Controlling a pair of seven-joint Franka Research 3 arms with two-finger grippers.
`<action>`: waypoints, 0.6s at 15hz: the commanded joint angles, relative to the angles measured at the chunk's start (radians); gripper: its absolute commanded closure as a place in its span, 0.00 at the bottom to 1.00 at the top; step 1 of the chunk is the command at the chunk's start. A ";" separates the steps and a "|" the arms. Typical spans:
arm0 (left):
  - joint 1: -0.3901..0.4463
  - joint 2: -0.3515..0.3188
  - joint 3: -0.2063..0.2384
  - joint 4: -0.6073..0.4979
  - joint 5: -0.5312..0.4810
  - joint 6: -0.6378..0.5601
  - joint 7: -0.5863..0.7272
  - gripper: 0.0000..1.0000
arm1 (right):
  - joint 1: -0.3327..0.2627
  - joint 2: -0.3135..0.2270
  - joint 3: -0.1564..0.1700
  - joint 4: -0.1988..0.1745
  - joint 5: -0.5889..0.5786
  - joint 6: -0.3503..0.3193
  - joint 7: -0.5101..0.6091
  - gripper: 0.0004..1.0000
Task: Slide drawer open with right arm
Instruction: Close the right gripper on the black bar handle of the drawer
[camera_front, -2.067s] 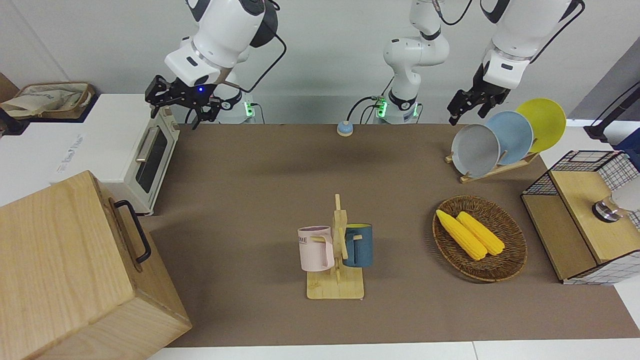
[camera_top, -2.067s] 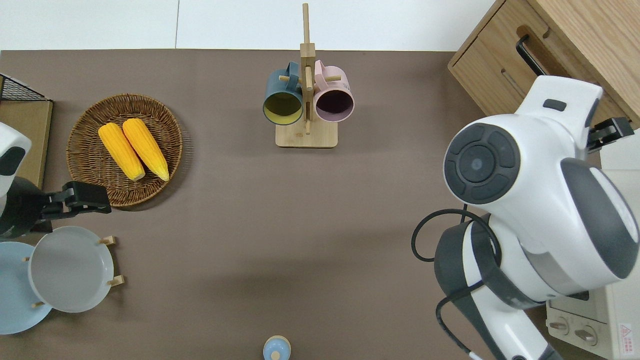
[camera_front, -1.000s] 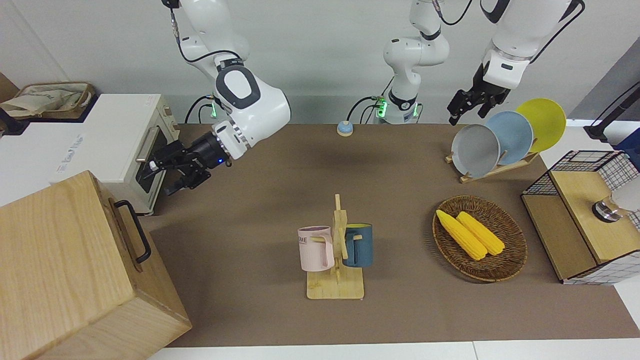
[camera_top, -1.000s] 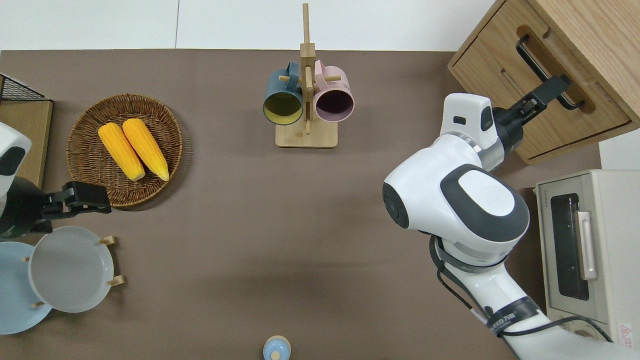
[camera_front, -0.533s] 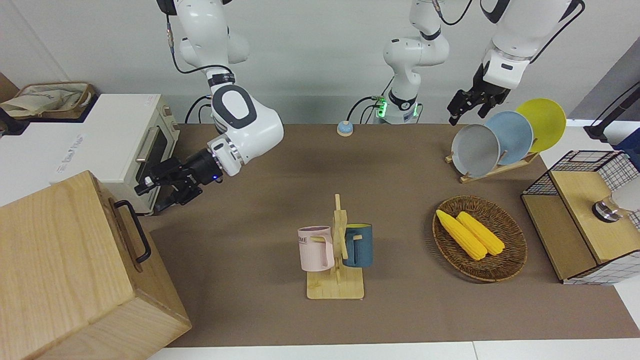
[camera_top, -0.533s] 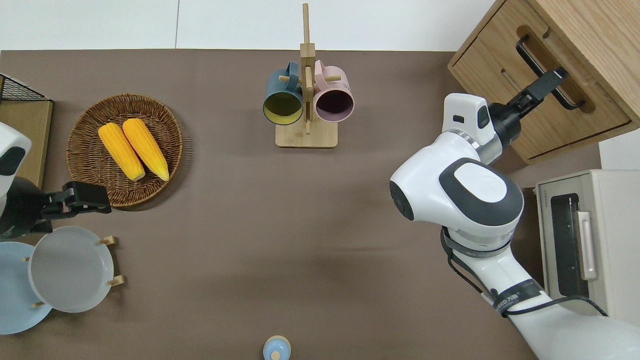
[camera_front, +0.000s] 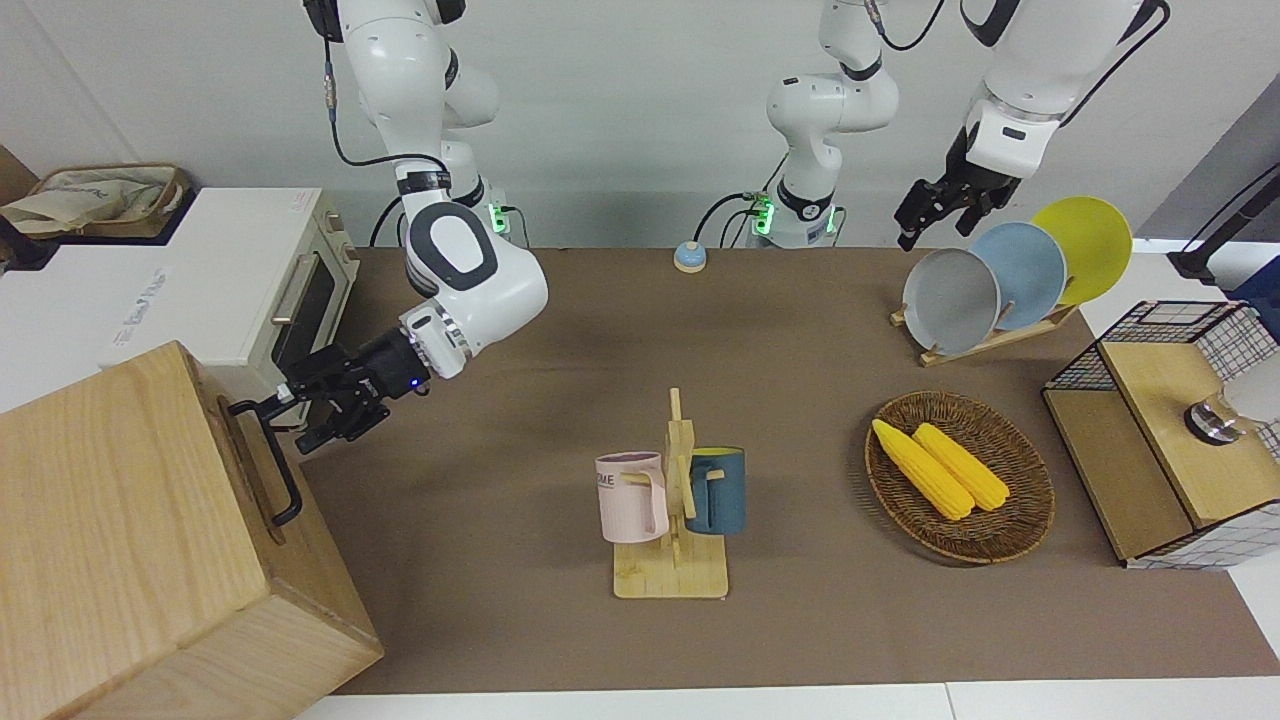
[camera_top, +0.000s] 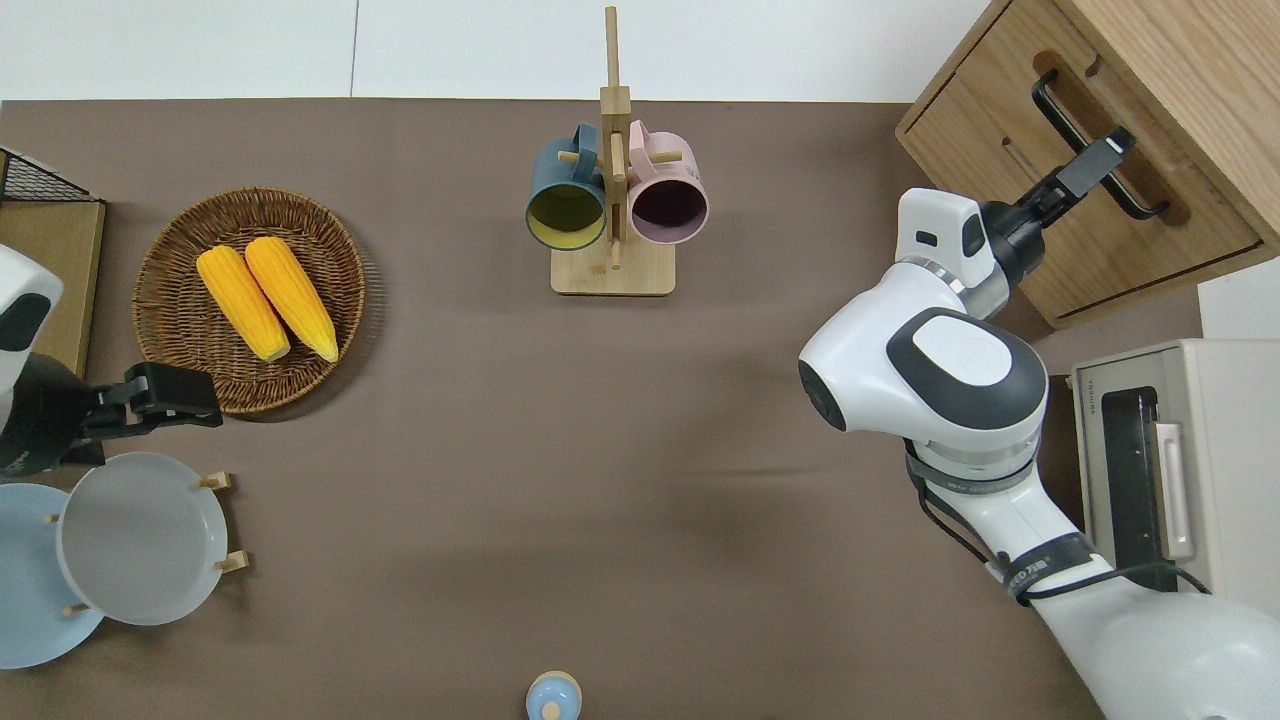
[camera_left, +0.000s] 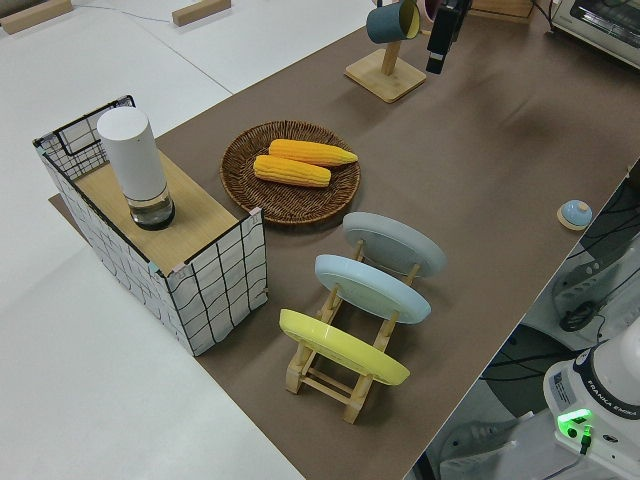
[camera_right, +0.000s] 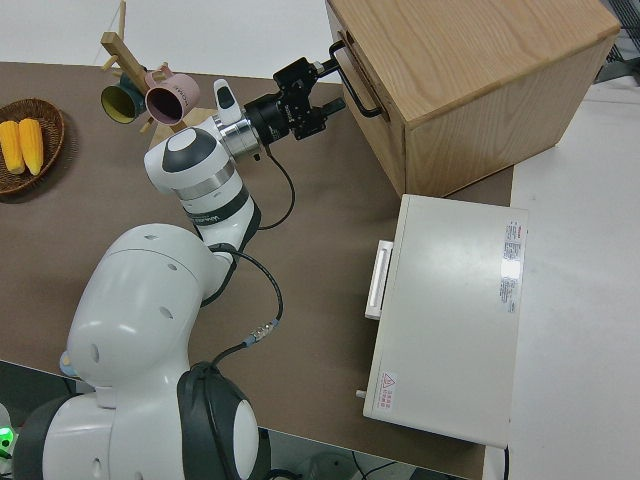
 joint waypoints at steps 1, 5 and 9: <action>0.000 -0.008 0.004 0.004 -0.001 -0.015 0.007 0.01 | 0.003 0.025 -0.011 -0.003 -0.074 0.002 0.083 0.02; 0.000 -0.008 0.004 0.004 -0.001 -0.015 0.007 0.01 | 0.002 0.039 -0.031 0.000 -0.137 0.013 0.118 0.02; 0.000 -0.008 0.004 0.004 -0.001 -0.015 0.007 0.01 | 0.002 0.044 -0.031 0.002 -0.137 0.015 0.129 0.07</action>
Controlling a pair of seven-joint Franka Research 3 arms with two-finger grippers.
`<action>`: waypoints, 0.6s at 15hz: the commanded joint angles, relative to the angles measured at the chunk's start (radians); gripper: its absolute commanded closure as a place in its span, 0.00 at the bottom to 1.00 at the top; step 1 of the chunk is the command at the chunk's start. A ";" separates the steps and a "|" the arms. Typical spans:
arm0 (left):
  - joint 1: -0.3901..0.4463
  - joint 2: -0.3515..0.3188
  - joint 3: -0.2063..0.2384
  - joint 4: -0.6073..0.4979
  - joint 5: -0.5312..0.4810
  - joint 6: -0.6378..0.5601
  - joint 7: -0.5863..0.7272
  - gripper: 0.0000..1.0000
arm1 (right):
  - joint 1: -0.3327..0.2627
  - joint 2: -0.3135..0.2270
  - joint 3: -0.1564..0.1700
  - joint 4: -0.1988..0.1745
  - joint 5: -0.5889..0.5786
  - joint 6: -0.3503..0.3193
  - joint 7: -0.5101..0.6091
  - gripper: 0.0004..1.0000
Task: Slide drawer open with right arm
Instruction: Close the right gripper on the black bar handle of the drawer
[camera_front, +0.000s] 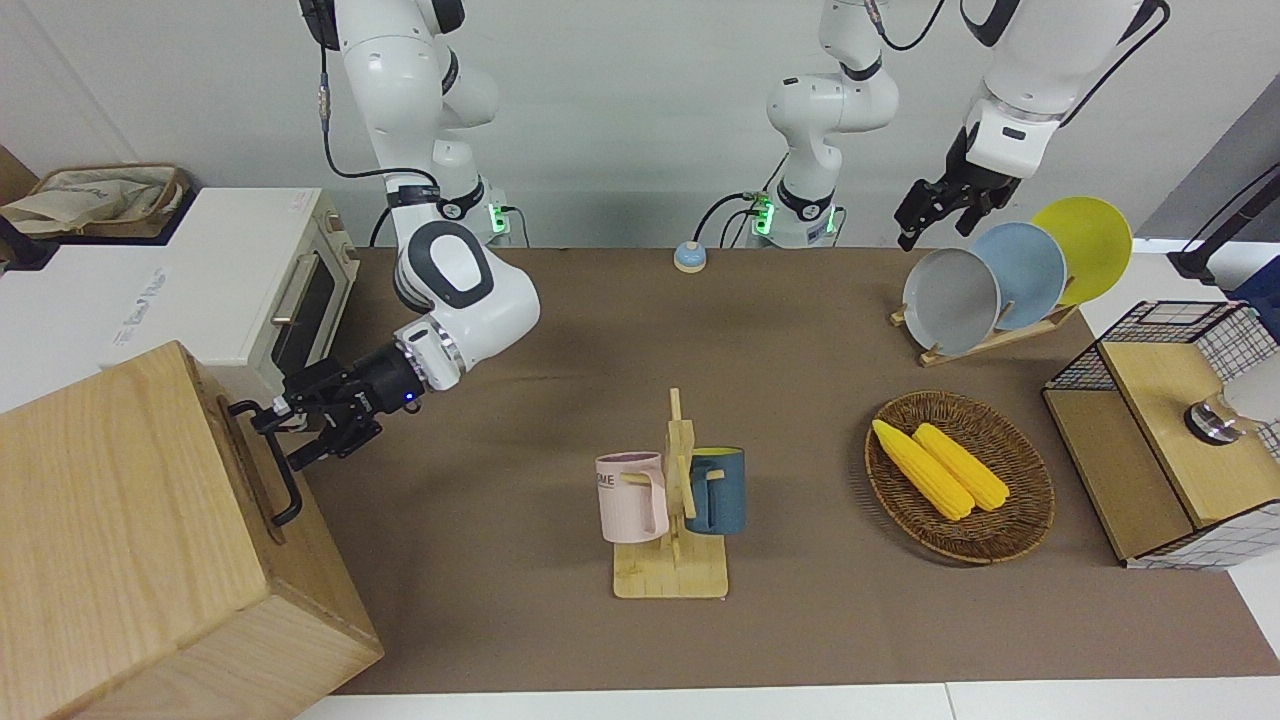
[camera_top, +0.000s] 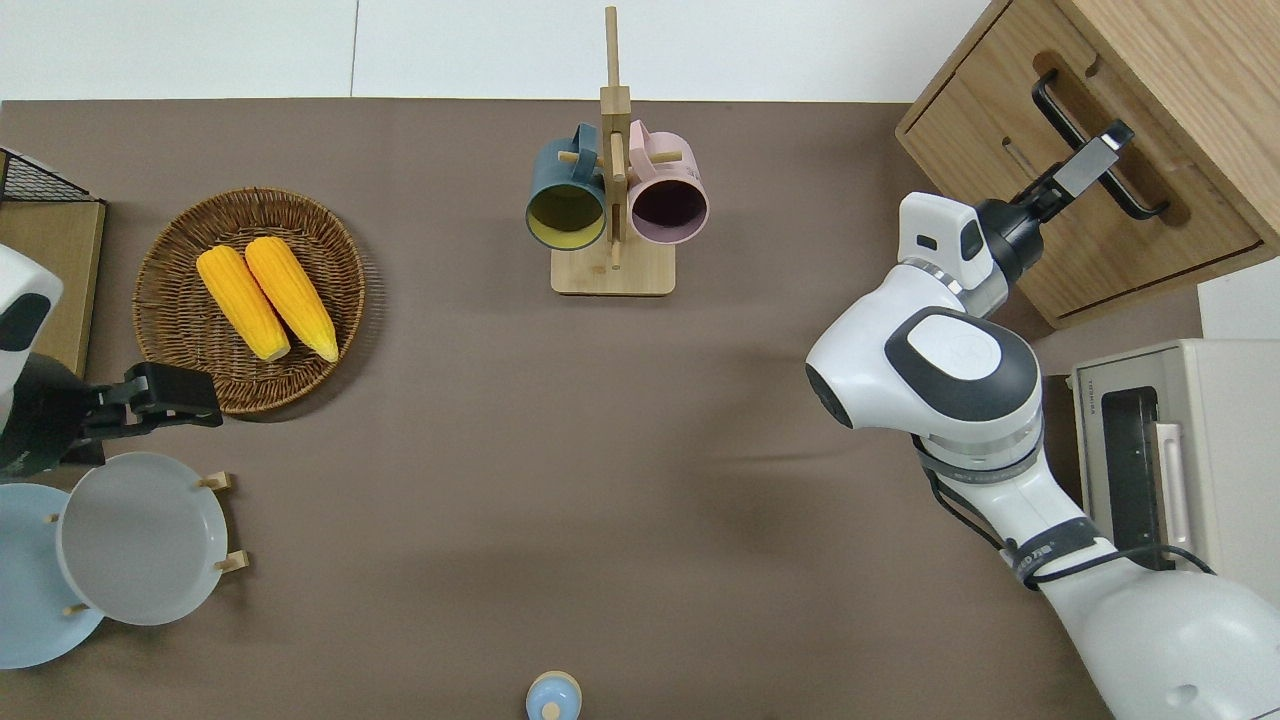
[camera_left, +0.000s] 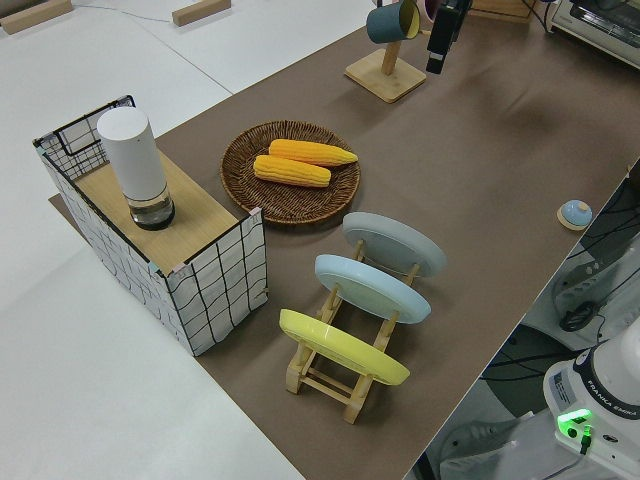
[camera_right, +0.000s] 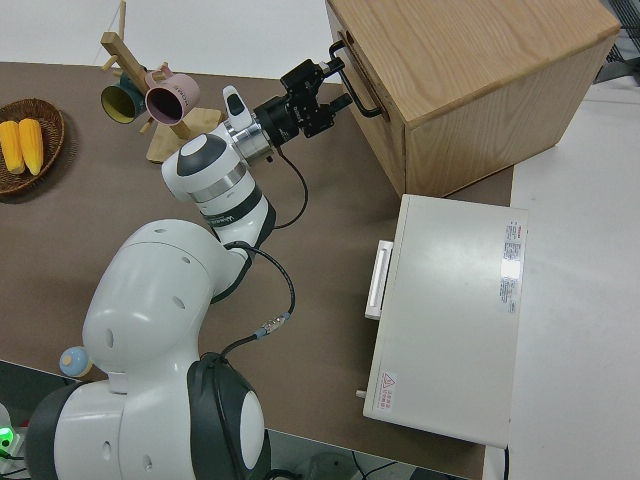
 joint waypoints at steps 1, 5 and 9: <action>0.000 -0.008 0.004 0.004 -0.001 -0.015 0.007 0.01 | 0.000 0.008 -0.007 0.002 -0.040 0.014 0.041 0.13; 0.000 -0.008 0.004 0.004 -0.001 -0.017 0.007 0.01 | -0.012 0.005 -0.007 0.005 -0.037 0.053 0.034 0.63; 0.000 -0.008 0.004 0.004 -0.001 -0.017 0.007 0.01 | -0.013 0.004 -0.018 0.008 -0.029 0.072 0.028 0.99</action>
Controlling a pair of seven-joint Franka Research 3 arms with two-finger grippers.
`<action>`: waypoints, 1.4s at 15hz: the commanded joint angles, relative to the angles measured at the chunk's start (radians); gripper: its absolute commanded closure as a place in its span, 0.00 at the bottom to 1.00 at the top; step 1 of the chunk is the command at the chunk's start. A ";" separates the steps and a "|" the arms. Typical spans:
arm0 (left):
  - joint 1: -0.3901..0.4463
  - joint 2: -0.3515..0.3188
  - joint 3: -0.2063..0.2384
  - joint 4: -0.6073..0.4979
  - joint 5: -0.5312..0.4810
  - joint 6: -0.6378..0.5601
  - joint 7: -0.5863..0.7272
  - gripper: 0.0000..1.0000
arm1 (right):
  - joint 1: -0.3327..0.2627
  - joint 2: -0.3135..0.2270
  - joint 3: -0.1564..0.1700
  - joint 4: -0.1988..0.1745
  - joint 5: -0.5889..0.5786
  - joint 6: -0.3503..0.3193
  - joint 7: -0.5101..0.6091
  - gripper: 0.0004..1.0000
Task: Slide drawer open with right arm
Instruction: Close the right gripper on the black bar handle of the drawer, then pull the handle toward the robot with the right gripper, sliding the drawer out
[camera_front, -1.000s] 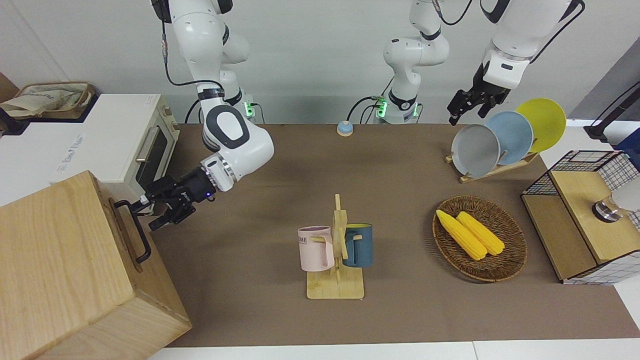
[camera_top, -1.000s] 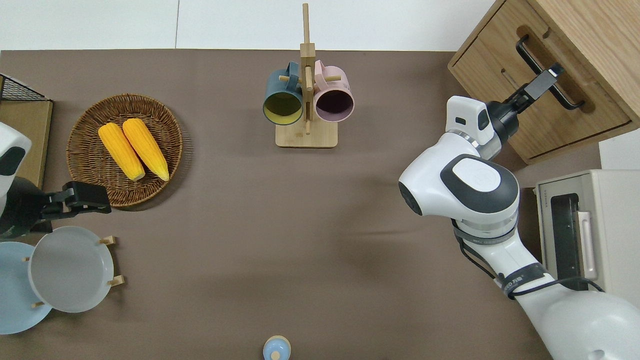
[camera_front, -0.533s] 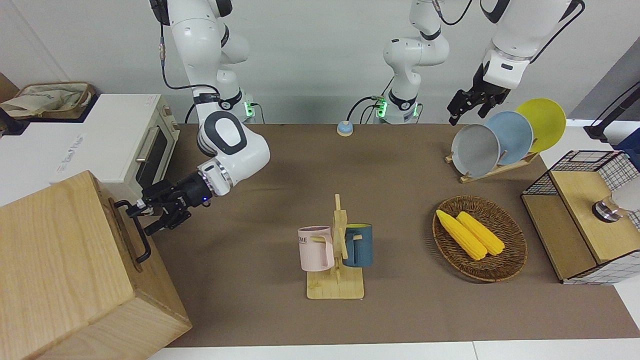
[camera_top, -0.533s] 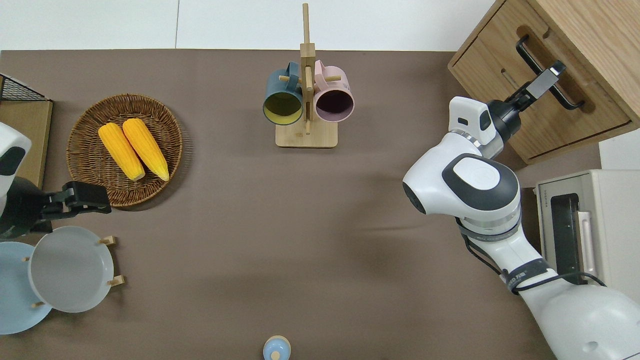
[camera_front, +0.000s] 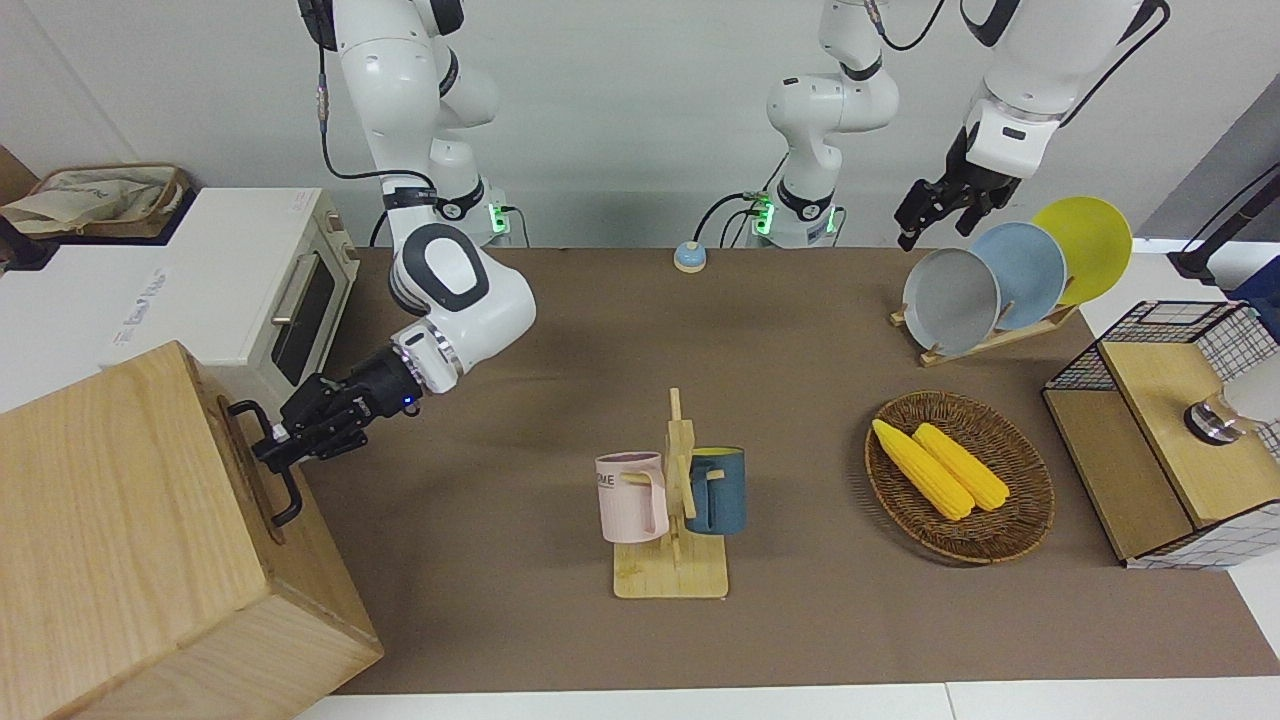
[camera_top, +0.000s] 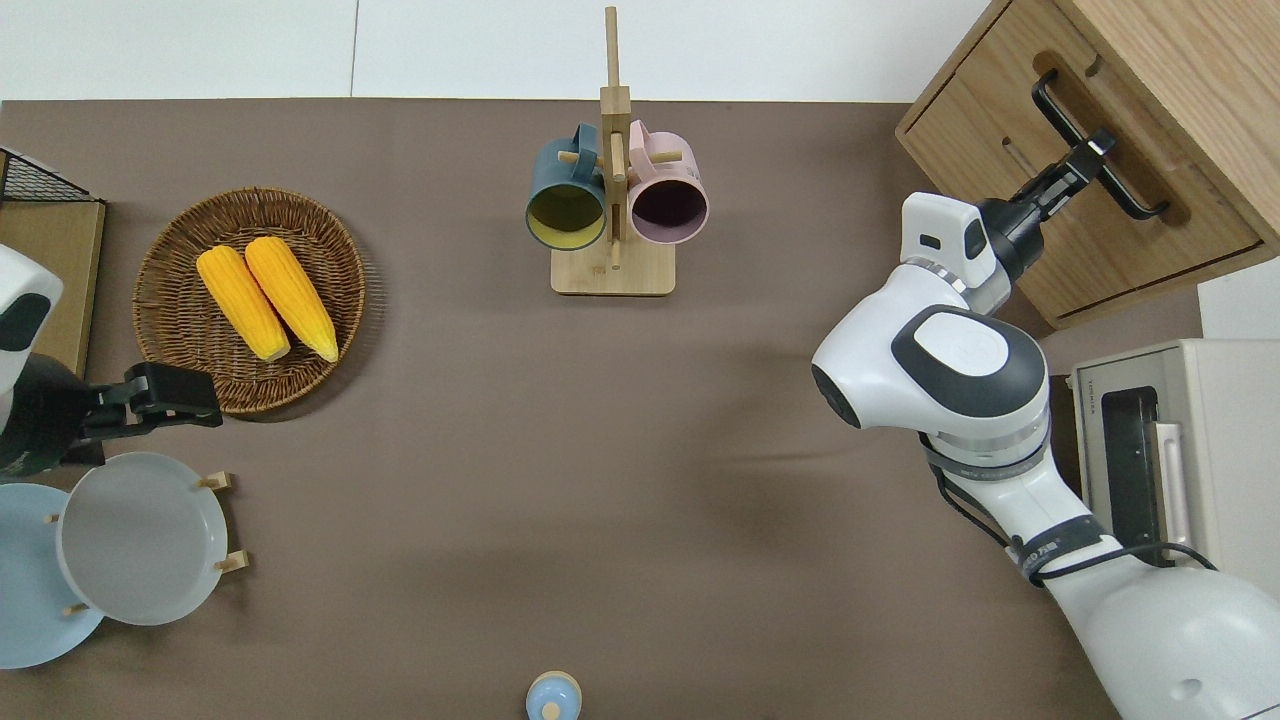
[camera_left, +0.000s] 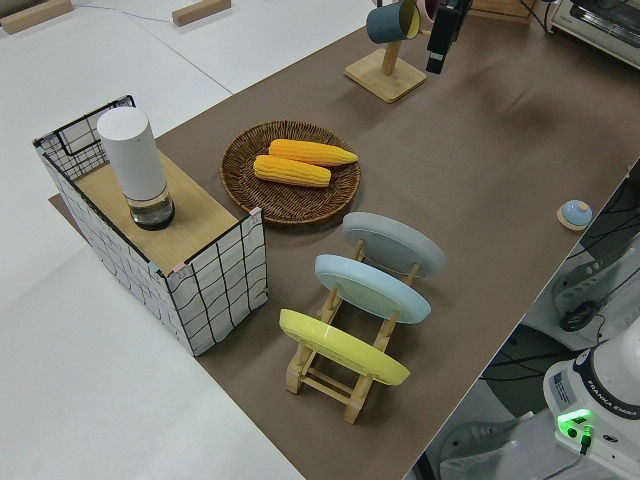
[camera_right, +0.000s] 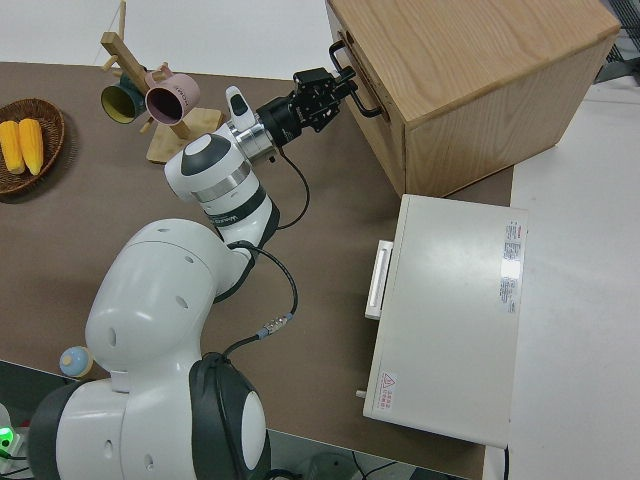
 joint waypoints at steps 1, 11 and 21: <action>0.000 -0.008 0.004 0.004 -0.001 -0.015 0.007 0.01 | -0.010 0.000 -0.002 0.004 -0.024 0.028 0.017 0.99; 0.000 -0.008 0.004 0.004 -0.001 -0.017 0.007 0.01 | 0.080 -0.017 0.002 0.001 0.070 -0.055 -0.050 0.99; 0.000 -0.008 0.004 0.004 -0.001 -0.015 0.007 0.01 | 0.243 -0.014 0.007 0.003 0.206 -0.229 -0.076 0.99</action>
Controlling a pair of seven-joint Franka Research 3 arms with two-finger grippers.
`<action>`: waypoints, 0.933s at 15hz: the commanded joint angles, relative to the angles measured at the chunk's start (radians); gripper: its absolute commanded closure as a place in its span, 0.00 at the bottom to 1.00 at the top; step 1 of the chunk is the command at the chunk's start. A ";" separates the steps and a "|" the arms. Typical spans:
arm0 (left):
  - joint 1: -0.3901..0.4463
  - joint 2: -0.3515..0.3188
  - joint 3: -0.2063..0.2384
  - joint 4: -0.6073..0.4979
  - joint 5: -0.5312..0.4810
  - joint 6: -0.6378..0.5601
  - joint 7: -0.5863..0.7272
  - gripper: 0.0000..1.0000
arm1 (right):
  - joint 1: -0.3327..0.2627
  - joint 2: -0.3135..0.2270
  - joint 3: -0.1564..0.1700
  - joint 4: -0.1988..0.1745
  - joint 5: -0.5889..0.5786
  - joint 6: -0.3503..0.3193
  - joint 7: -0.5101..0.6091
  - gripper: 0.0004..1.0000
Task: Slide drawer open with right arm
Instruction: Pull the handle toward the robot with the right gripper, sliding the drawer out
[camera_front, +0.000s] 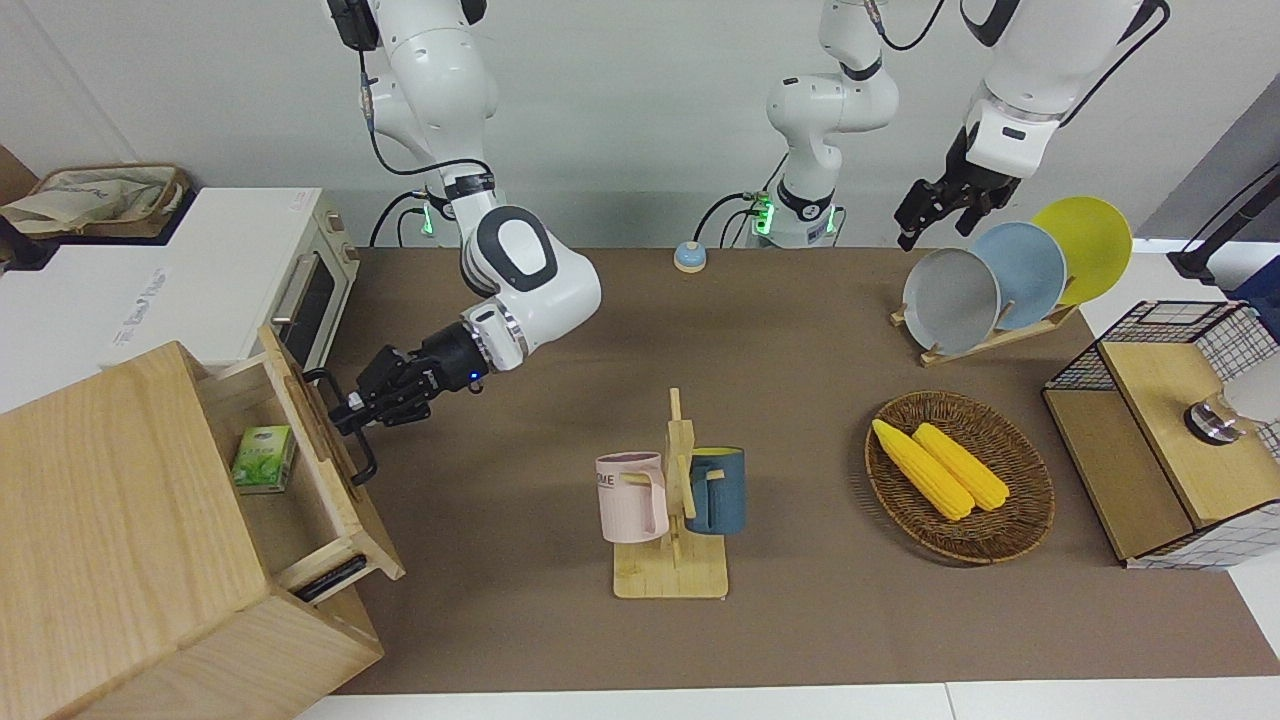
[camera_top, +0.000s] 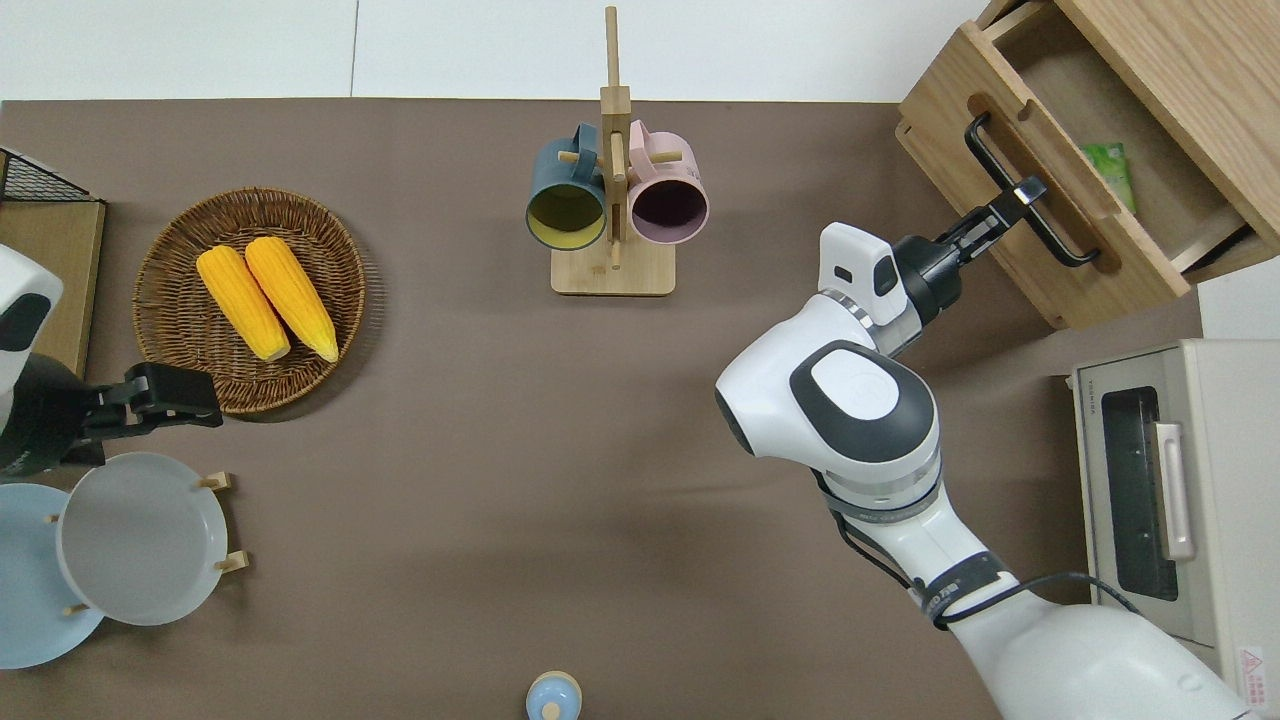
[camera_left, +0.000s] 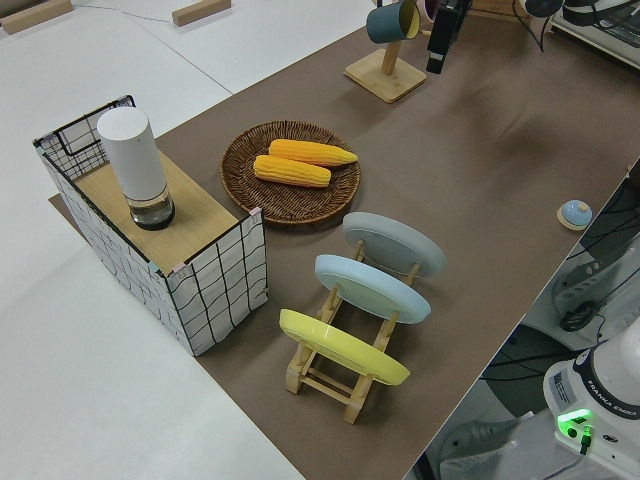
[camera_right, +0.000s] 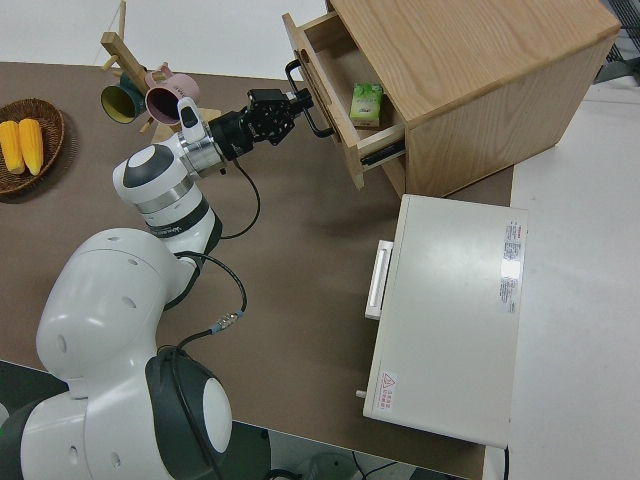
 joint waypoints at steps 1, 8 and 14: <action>0.000 -0.008 0.004 0.004 -0.001 -0.015 0.007 0.01 | 0.082 -0.006 0.004 0.013 0.041 -0.040 -0.054 0.99; 0.000 -0.008 0.004 0.004 -0.001 -0.015 0.007 0.01 | 0.185 -0.003 0.004 0.016 0.130 -0.155 -0.068 0.99; 0.000 -0.008 0.004 0.004 -0.001 -0.015 0.007 0.01 | 0.243 0.002 0.004 0.019 0.173 -0.221 -0.068 0.99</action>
